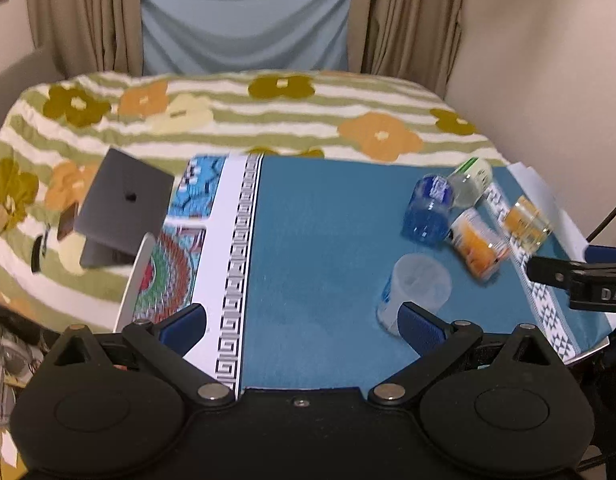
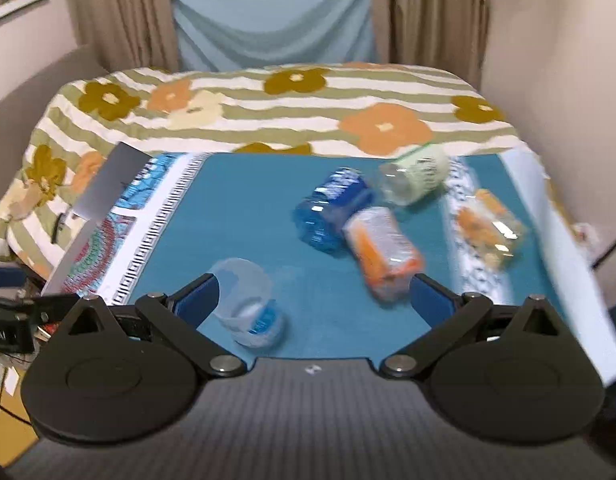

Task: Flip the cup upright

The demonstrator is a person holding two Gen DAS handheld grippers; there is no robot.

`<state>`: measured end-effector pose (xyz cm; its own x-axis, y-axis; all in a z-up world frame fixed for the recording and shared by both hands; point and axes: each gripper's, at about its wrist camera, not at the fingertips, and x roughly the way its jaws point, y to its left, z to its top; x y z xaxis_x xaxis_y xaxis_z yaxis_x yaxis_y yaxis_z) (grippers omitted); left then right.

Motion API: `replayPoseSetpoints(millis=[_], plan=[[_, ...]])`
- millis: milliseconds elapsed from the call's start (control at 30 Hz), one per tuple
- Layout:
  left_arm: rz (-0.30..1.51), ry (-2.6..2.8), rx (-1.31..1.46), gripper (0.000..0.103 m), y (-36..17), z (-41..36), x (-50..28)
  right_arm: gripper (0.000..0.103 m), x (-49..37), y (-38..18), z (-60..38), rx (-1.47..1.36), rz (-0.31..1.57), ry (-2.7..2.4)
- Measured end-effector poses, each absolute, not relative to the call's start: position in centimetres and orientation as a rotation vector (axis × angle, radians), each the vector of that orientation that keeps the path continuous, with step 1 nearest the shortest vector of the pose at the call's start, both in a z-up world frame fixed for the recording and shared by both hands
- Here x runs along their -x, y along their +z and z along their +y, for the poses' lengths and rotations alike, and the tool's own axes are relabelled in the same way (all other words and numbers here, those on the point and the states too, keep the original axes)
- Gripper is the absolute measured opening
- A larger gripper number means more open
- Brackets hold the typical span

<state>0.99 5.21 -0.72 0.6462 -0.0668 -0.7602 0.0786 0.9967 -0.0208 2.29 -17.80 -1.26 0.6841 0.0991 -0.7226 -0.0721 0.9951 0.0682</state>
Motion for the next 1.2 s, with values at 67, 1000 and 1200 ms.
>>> replayPoseSetpoints(millis=[67,1000,1200], plan=[[0.84,-0.082,-0.029,0.103,-0.2,4.6,-0.7,0.103,-1.8,-0.3,-18.7,-0.015,0.836,0.073],[0.773,-0.095,-0.097,0.103,0.2,0.6,2.0,0.103,2.1,0.1,-22.4,-0.024,0.906,0.003],[0.773,-0.103,-0.102,0.103,0.3,0.5,1.9,0.103,2.1,0.3,-22.3,-0.03,0.9,-0.003]])
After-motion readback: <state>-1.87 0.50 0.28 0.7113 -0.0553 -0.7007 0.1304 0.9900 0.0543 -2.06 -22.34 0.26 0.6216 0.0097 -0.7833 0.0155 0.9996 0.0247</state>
